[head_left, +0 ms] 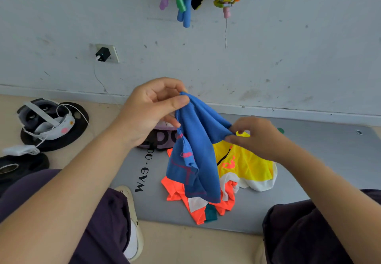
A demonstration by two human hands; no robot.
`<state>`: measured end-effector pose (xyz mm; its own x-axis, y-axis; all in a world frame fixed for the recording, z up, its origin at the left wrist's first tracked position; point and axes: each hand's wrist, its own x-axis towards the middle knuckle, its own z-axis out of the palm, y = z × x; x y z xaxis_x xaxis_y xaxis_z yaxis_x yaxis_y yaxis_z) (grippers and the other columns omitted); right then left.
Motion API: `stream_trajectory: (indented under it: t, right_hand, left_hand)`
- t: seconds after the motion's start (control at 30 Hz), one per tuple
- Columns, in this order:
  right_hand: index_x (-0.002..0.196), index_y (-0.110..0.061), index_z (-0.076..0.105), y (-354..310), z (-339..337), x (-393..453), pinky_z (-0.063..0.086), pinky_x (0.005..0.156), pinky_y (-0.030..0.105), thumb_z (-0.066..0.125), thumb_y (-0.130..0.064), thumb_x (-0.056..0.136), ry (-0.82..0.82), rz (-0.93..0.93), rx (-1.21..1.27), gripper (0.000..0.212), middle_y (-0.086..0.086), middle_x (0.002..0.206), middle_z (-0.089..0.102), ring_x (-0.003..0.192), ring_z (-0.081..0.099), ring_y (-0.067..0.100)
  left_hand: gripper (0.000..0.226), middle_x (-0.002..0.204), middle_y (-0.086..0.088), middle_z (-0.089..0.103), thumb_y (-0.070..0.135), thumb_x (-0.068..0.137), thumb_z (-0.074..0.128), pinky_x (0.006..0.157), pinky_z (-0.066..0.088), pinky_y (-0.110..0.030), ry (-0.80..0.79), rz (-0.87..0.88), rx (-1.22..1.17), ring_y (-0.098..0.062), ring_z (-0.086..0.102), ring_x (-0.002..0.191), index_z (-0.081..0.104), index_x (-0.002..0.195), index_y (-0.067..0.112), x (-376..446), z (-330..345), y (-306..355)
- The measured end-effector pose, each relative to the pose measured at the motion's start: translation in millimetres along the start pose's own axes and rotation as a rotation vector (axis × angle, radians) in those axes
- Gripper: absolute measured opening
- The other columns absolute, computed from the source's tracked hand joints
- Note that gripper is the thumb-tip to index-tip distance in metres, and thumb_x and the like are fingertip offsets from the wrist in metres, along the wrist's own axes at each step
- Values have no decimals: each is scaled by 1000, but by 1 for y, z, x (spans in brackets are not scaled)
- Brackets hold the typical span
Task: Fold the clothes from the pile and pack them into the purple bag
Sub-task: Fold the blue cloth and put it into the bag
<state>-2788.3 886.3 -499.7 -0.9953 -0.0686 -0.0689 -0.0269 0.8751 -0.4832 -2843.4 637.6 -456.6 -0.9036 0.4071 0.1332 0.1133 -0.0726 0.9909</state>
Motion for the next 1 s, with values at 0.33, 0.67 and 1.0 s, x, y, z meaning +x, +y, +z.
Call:
stream_trajectory:
  t: [0.33,0.67,1.0]
  right_hand:
    - [81,-19,74,17,-26,-2,39,73,22,76,-21,82,340,17,92,2,-12,77,62,78,57,12]
    - [72,-20,62,18,-35,-9,47,67,16,81,-13,77,454,39,216,21,-1,75,67,70,60,10]
    - [91,-19,65,19,-30,-8,45,80,17,63,-11,92,325,33,131,8,-1,91,63,87,59,19]
  left_hand:
    - [15,79,0,68,7,92,65,60,60,-30,177,-80,260,-19,66,65,64,86,20,5,-21,-23]
    - [17,78,1,60,5,99,53,61,56,-19,162,-113,260,-24,71,84,51,89,18,9,-10,-40]
    - [9,94,-6,75,10,89,70,83,59,-35,202,-241,166,-19,74,85,72,97,9,14,-9,-52]
